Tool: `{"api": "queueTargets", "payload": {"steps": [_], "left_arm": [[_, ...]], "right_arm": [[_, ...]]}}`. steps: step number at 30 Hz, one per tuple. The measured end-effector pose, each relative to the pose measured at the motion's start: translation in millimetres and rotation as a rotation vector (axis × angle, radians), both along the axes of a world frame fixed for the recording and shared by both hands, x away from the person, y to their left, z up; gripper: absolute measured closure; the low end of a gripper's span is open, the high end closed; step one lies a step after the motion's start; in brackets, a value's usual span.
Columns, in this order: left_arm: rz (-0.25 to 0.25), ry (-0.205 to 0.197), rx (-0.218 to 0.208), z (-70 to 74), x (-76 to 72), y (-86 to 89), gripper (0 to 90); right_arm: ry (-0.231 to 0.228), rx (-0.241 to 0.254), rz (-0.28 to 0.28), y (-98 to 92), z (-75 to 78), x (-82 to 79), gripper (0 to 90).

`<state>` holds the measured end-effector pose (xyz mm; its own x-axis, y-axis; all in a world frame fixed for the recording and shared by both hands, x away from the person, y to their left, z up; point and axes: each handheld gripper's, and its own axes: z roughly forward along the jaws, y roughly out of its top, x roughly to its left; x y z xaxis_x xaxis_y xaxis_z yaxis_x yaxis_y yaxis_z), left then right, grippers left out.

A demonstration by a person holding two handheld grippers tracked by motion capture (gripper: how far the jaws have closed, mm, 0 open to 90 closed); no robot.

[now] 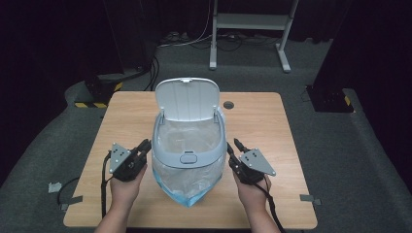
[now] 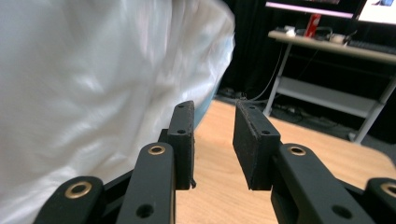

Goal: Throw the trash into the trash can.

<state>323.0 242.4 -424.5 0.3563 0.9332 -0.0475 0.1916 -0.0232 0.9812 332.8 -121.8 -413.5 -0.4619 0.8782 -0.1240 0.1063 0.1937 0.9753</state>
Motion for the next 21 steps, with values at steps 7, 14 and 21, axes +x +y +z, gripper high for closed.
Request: {"api": "queueTargets", "payload": {"steps": [7,14,21], "left_arm": [[0.023,-0.043,-0.034,23.9,-3.3,7.4,75.9],[0.024,-0.069,-0.021,57.6,23.8,2.1,74.1],[0.018,-0.073,-0.020,79.8,55.8,-4.0,71.0]], "right_arm": [[-0.046,0.041,-0.022,-12.0,23.6,-13.6,66.9],[-0.044,0.060,-0.027,-9.5,52.2,11.5,69.0],[-0.049,0.057,-0.028,0.5,80.0,42.9,69.8]]}}
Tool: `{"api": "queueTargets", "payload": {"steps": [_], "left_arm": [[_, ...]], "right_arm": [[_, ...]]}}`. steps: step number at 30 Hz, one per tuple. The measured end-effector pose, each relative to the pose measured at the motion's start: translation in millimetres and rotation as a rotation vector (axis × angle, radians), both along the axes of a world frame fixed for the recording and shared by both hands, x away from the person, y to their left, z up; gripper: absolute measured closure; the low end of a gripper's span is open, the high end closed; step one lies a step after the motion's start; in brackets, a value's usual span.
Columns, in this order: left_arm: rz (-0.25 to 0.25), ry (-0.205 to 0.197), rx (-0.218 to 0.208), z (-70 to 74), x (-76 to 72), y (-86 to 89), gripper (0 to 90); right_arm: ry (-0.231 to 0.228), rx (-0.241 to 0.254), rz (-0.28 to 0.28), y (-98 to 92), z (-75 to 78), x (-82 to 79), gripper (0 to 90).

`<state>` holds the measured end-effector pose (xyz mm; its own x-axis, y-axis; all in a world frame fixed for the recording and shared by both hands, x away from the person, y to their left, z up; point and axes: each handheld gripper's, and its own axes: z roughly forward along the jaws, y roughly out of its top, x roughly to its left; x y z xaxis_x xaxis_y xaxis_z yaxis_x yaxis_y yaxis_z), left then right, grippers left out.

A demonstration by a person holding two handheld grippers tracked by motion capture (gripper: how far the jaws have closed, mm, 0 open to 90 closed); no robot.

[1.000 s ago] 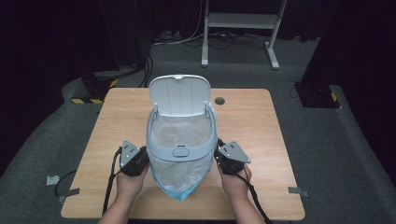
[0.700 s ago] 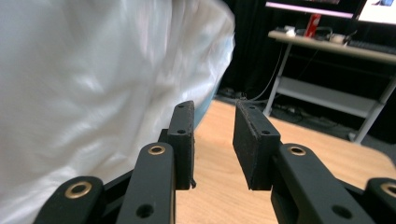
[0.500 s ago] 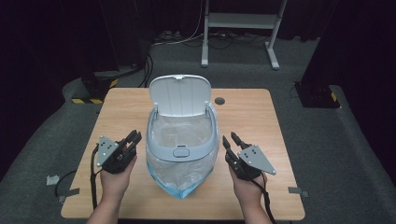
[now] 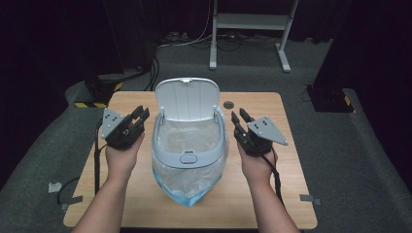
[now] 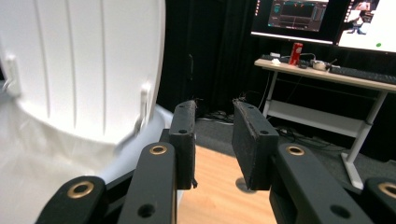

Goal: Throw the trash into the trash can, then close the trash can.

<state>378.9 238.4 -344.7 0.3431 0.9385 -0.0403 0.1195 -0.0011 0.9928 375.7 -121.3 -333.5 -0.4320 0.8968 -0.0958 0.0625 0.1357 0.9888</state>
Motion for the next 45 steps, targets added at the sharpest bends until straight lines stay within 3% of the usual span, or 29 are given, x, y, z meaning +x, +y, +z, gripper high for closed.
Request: {"api": "queueTargets", "payload": {"steps": [10,23,29,35,40,45], "left_arm": [[-0.003,-0.012,-0.030,18.3,25.7,-9.2,65.8],[-0.011,-0.009,-0.030,24.9,35.4,-17.4,61.4],[-0.018,-0.039,-0.042,29.2,23.2,-20.1,61.7],[-0.026,-0.073,-0.015,27.4,6.4,-22.8,63.2],[-0.040,-0.072,-0.022,20.1,-5.6,-23.0,61.1],[-0.048,-0.066,-0.001,12.7,-15.6,-23.2,58.5]], "right_arm": [[0.016,-0.013,-0.013,20.2,13.7,36.5,69.7],[0.010,-0.027,-0.001,32.4,22.1,54.4,70.0],[-0.017,-0.032,0.012,35.0,26.4,46.9,71.5],[-0.051,-0.024,0.030,32.1,21.3,30.7,71.9],[-0.066,-0.040,0.033,30.5,15.4,15.4,71.8],[-0.069,-0.053,0.035,29.2,7.2,3.5,71.9]]}}
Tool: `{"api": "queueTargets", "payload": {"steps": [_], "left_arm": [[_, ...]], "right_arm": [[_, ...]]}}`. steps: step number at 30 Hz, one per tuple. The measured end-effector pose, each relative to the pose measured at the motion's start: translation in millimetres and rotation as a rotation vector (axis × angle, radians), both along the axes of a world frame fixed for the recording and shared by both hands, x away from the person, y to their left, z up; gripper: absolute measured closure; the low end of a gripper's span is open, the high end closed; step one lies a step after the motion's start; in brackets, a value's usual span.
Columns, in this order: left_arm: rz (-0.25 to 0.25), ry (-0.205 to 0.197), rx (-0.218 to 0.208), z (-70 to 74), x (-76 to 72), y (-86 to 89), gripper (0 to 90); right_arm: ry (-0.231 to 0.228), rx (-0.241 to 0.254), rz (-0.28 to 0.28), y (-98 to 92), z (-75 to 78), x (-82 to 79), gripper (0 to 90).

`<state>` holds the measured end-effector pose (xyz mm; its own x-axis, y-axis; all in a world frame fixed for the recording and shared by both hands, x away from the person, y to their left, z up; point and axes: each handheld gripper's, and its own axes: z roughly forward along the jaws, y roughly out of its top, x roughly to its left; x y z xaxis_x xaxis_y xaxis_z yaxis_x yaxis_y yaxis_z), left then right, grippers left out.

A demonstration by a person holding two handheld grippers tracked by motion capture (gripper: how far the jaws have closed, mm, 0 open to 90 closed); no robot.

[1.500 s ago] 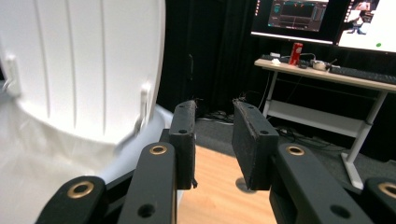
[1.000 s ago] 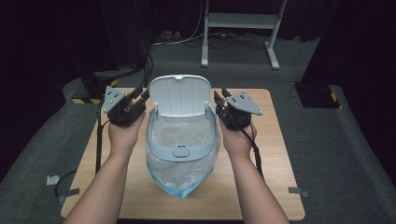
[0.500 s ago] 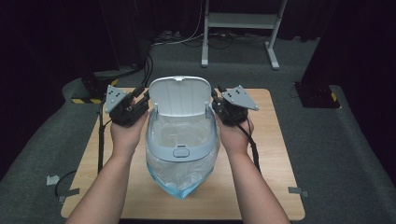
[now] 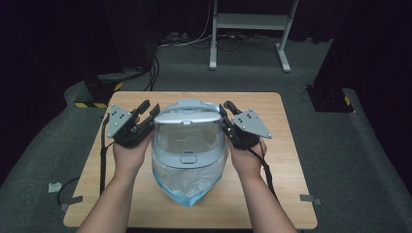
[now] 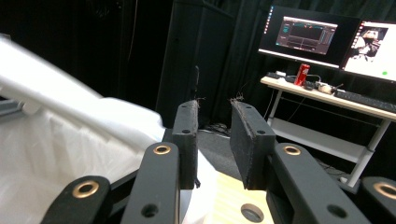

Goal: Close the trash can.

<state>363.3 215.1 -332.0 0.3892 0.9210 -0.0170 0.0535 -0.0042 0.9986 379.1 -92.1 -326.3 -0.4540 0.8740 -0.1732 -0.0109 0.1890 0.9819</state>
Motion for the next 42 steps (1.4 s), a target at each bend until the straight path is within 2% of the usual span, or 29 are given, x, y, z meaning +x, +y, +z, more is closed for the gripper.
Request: {"api": "queueTargets", "payload": {"steps": [7,12,17,24,28,34,39,42], "left_arm": [[0.010,-0.009,0.000,-5.2,-9.4,1.1,56.6],[0.015,-0.023,0.017,-5.1,-16.3,-2.4,56.6],[0.025,-0.030,0.000,-7.2,-25.6,-2.5,54.6],[0.046,-0.027,-0.010,-11.0,-34.6,-2.0,50.1],[0.037,-0.025,-0.021,-12.6,-39.1,-1.6,48.7],[0.038,-0.036,0.002,-14.4,-44.8,-5.4,48.8],[0.019,-0.042,0.000,-15.9,-50.9,-7.9,47.3],[0.008,-0.031,0.000,-17.7,-53.6,-7.8,44.9]], "right_arm": [[-0.016,0.000,0.005,-2.4,-6.0,-12.7,72.1],[-0.029,-0.015,0.005,-2.6,-8.0,-20.9,72.4],[-0.048,-0.018,0.010,-2.3,-8.8,-30.5,72.6],[-0.038,0.002,0.019,-5.3,-11.7,-41.6,72.3],[-0.036,0.005,0.023,-6.5,-13.8,-46.6,72.2],[-0.043,-0.012,0.021,-6.5,-16.9,-52.8,72.5],[-0.038,-0.022,0.023,-7.2,-20.5,-55.7,72.5],[-0.035,-0.031,0.022,-6.9,-22.2,-57.0,72.5]]}}
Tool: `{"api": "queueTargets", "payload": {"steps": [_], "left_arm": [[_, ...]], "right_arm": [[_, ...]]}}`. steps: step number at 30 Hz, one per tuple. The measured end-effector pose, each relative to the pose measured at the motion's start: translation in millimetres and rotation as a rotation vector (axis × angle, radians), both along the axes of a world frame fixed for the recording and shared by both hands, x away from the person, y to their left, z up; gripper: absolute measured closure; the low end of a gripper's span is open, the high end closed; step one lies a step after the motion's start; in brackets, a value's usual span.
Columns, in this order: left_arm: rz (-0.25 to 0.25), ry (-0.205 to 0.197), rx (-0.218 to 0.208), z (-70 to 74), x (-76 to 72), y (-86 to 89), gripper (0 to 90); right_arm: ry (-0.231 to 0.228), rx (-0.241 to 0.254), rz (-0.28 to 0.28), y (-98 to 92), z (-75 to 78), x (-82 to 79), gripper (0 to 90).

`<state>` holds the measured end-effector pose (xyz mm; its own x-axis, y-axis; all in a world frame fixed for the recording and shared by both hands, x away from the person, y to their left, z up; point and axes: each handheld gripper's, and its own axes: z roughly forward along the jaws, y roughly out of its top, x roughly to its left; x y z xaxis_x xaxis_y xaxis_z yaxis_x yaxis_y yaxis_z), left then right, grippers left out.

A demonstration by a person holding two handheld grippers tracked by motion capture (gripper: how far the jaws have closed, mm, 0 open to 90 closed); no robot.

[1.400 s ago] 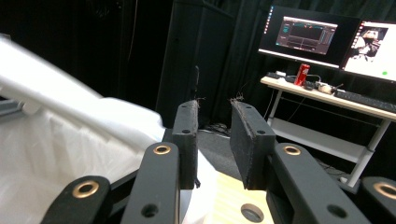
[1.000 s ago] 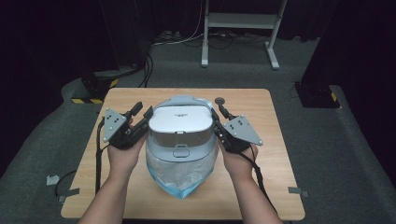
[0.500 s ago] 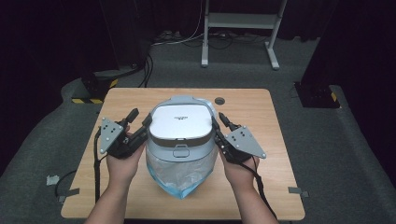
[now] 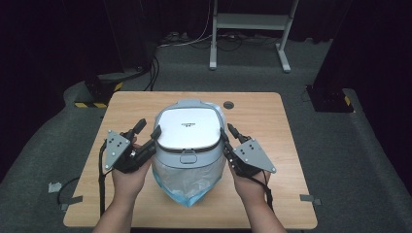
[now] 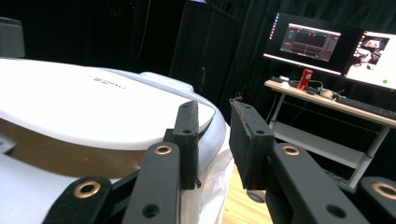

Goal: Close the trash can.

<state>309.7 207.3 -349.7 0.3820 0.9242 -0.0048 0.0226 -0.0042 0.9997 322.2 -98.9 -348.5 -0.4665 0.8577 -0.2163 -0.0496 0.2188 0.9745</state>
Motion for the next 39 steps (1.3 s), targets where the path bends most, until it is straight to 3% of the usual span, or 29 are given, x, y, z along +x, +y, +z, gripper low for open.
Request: {"api": "queueTargets", "payload": {"steps": [9,12,18,22,26,32,39], "left_arm": [[0.015,0.012,0.015,-6.4,-1.8,-2.0,39.1],[0.014,0.009,0.012,-7.4,-2.1,-1.4,38.6],[0.018,0.004,0.010,-8.5,-2.5,-2.1,38.2],[0.009,0.012,-0.004,-9.2,-2.0,-0.9,38.3],[0.015,0.004,0.009,-9.3,-3.0,-2.0,38.6],[0.015,-0.001,0.031,-10.2,-4.4,-3.1,40.1],[0.025,-0.002,0.039,-8.4,-4.7,-3.8,40.0]], "right_arm": [[0.012,0.010,0.008,-1.7,-2.7,-0.7,70.3],[0.008,0.029,0.034,-1.7,0.5,-2.2,64.9],[-0.001,0.017,0.046,7.3,2.8,-3.5,60.0],[-0.004,0.032,0.056,6.0,-2.3,-4.7,61.6],[0.009,0.049,0.071,3.2,-3.9,-5.3,62.3],[0.013,0.017,0.069,6.9,-5.2,-6.2,66.6],[-0.006,0.017,0.062,8.8,-6.9,-9.0,67.5]]}}
